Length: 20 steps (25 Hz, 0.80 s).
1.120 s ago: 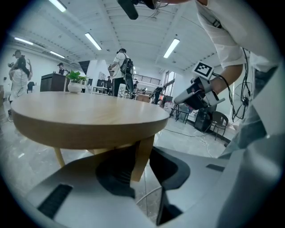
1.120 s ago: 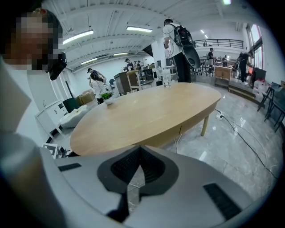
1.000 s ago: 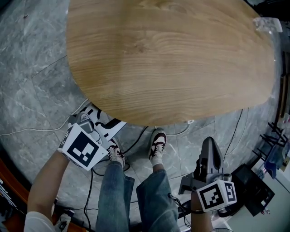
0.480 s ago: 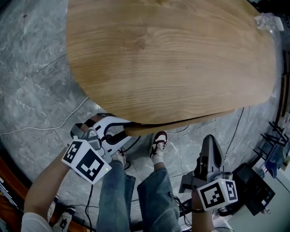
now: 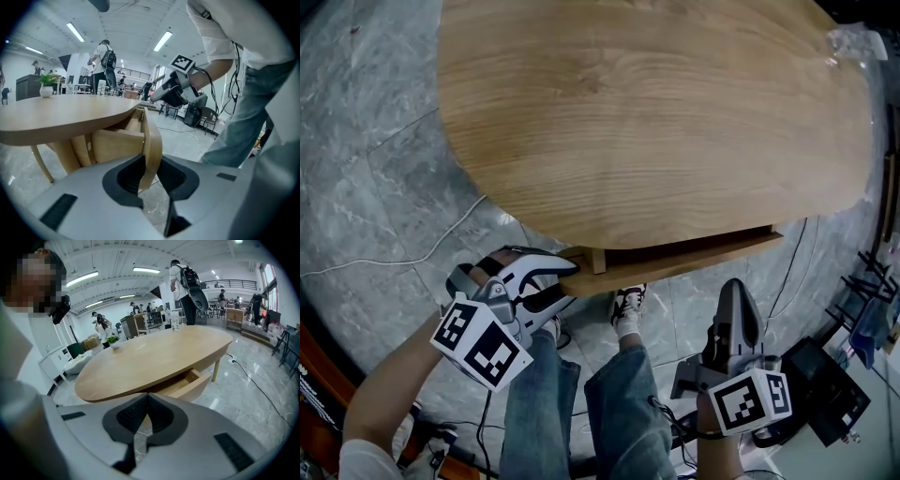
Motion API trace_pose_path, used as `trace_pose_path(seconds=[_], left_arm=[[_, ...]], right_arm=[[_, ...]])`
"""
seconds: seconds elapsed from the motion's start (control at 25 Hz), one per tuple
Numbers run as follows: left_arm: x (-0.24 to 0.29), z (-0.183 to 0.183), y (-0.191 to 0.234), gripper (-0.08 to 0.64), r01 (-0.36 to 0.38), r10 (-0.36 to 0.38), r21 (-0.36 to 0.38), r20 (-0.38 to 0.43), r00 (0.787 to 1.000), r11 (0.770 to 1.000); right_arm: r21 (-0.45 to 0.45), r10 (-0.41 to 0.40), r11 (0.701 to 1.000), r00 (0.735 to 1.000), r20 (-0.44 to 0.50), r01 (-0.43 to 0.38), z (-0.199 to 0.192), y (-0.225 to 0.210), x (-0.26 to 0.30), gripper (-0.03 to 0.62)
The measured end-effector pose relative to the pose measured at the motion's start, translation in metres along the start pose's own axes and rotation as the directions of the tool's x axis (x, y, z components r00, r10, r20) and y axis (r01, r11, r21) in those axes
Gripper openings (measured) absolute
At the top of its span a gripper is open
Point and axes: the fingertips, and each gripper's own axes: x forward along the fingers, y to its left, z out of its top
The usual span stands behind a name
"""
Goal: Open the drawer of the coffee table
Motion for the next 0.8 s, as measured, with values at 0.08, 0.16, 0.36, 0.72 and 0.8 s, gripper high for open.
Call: trace_pose_path(seconds=[0.08,0.16,0.36,0.72,0.8], left_arm=[[0.000,0.004,-0.007,0.078,0.013,-0.013,0.007,-0.008,1.000,1.000],[0.000,0.008,-0.017,0.080,0.022,-0.022,0.010,-0.012,1.000,1.000],[0.000,0.005,-0.035,0.080,0.025,-0.025,0.008,-0.020,0.999,1.000],[0.003,0.000,-0.038,0.081,0.042,-0.043,-0.008,-0.024,0.999,0.999],[0.003,0.000,-0.041,0.081,0.043,-0.043,-0.005,-0.026,0.999,0.999]], right_arm=[[0.003,0.000,1.000,1.000,0.001,0.000,0.001,-0.003,-0.005,0.000],[0.006,-0.001,1.000,1.000,0.004,0.001,0.001,-0.007,-0.012,0.000],[0.013,-0.001,1.000,1.000,0.010,0.001,-0.008,-0.010,-0.023,0.000],[0.021,-0.009,1.000,1.000,0.017,0.009,-0.006,-0.012,-0.017,0.000],[0.021,-0.007,1.000,1.000,0.017,0.007,-0.007,-0.013,-0.020,0.000]])
